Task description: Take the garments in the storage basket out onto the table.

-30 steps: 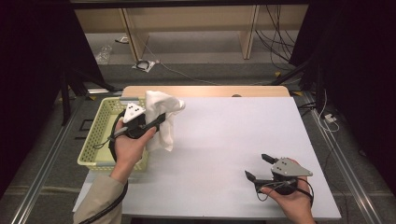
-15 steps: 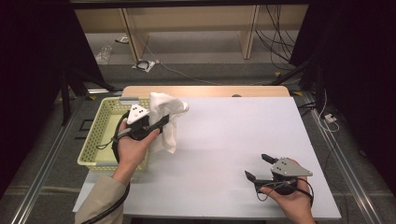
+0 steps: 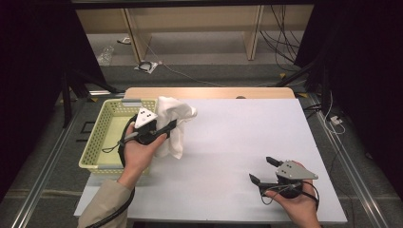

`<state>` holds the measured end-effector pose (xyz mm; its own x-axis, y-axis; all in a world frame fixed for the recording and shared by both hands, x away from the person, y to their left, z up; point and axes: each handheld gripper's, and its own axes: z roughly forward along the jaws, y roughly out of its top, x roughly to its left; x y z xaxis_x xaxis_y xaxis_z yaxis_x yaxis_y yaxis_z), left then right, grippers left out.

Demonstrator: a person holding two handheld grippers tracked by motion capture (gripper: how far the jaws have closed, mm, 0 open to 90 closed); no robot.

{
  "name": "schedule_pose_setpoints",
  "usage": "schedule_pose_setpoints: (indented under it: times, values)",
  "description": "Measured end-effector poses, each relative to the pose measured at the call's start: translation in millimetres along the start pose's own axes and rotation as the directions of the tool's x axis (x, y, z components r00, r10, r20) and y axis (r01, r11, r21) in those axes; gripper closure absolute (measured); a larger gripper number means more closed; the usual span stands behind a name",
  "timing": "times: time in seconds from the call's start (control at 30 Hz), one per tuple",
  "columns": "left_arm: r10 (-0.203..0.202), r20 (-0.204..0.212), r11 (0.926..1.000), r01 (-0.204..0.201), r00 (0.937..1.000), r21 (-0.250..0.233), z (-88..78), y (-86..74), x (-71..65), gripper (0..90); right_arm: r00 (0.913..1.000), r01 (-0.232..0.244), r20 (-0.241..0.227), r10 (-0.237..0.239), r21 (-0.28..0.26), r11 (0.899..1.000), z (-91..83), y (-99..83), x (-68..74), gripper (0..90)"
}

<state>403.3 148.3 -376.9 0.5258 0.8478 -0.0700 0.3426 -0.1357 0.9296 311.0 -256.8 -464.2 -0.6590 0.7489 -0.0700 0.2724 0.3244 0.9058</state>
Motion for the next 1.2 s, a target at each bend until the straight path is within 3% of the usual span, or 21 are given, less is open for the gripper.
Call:
schedule_pose_setpoints:
  times: [1.2]
  values:
    - [0.066, 0.089, 0.9952, -0.072, 0.9938, 0.067, 19.5, -16.4, -34.3, 70.3, 1.0000, 0.002, 0.000, -0.002, 0.001, 1.000, 0.4, -0.1, 0.0, 16.6]
